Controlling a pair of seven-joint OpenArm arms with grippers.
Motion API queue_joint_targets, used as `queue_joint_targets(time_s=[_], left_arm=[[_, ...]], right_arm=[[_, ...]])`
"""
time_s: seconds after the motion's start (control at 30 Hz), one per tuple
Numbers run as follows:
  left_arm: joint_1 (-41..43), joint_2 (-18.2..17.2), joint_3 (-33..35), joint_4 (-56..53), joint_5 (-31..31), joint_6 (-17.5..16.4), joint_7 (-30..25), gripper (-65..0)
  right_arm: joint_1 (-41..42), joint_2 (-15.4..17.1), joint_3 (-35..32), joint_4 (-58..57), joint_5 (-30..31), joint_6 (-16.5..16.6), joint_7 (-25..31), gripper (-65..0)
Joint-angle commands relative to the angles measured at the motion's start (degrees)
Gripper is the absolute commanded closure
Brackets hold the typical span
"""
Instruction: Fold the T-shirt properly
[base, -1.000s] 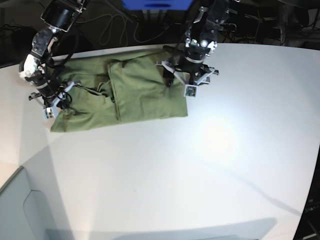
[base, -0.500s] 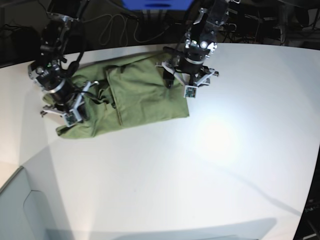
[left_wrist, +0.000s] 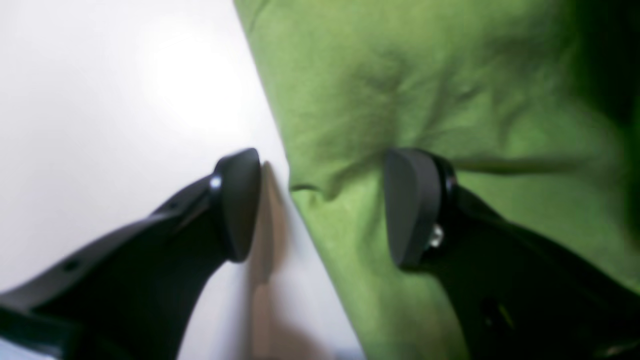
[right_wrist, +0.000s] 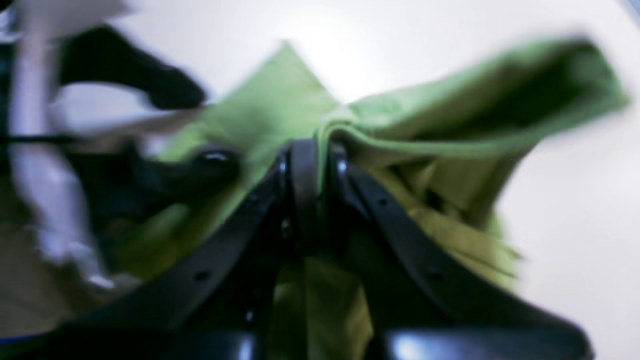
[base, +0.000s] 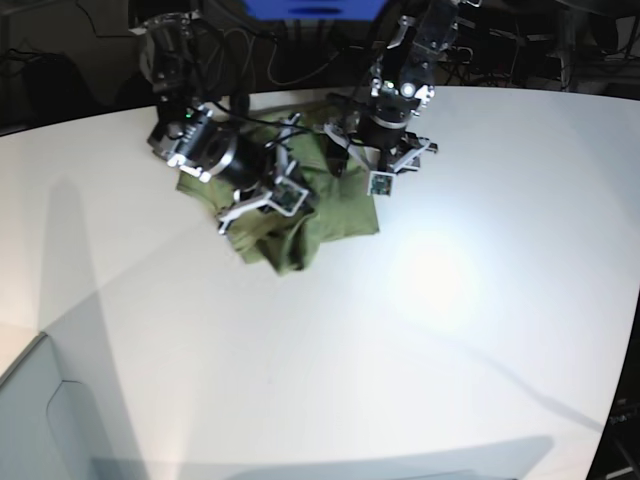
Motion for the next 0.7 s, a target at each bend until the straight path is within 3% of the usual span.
queue_joint_targets(time_s=[0.0,0.33,0.67], left_arm=[[0.5,0.0,0.1,0.3,-0.4,0.0,1.8,-37.6],[0.8,0.0,0.1,0.3,-0.4,0.3,1.9,-37.6],[1.5,0.0,0.1,0.6,-0.1,0.4,1.9,-37.6]], right_arm=[[0.9,-0.3,-0.9,0.0,1.1,0.9,1.4,-0.1],[3.5,-1.5,-6.8,-6.7,1.1,0.9,5.7,-0.1],[6.5,-3.1,-6.3,-10.7,1.3,0.9,5.7,0.0]])
